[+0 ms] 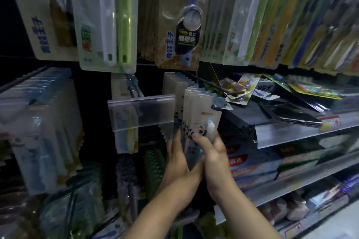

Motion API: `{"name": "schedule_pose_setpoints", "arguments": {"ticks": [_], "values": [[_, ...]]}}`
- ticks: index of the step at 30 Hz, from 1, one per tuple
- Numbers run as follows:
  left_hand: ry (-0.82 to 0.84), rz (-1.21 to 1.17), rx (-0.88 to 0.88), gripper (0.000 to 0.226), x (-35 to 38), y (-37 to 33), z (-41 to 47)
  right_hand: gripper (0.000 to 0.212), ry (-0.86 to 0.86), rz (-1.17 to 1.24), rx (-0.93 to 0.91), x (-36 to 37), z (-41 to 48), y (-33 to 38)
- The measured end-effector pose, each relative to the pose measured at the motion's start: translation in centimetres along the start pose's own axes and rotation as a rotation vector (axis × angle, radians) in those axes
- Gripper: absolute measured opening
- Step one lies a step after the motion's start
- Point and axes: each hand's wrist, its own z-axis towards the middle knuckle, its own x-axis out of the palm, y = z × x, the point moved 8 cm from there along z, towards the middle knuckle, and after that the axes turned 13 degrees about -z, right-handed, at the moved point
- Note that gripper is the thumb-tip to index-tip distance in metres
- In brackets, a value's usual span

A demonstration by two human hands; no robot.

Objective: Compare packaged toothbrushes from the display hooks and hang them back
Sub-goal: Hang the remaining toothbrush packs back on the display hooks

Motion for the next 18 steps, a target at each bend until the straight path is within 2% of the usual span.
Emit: {"name": "schedule_pose_setpoints", "arguments": {"ticks": [4,8,15,18], "values": [[-0.055,-0.038,0.002,0.076,0.0,-1.4,-1.0,0.049,0.028,0.032,0.033,-0.9,-1.7,0.7],[0.019,-0.171,0.005,0.079,0.3,-1.6,-2.8,0.048,0.041,0.087,0.07,-1.6,-3.4,1.4],[0.013,-0.168,0.06,0.068,0.5,-2.9,-5.2,0.048,0.047,0.087,0.052,-1.9,-5.9,3.1],[0.019,-0.207,0.06,0.073,0.2,-3.7,-6.2,0.047,0.059,0.056,0.04,-1.8,-6.8,3.9]]}}
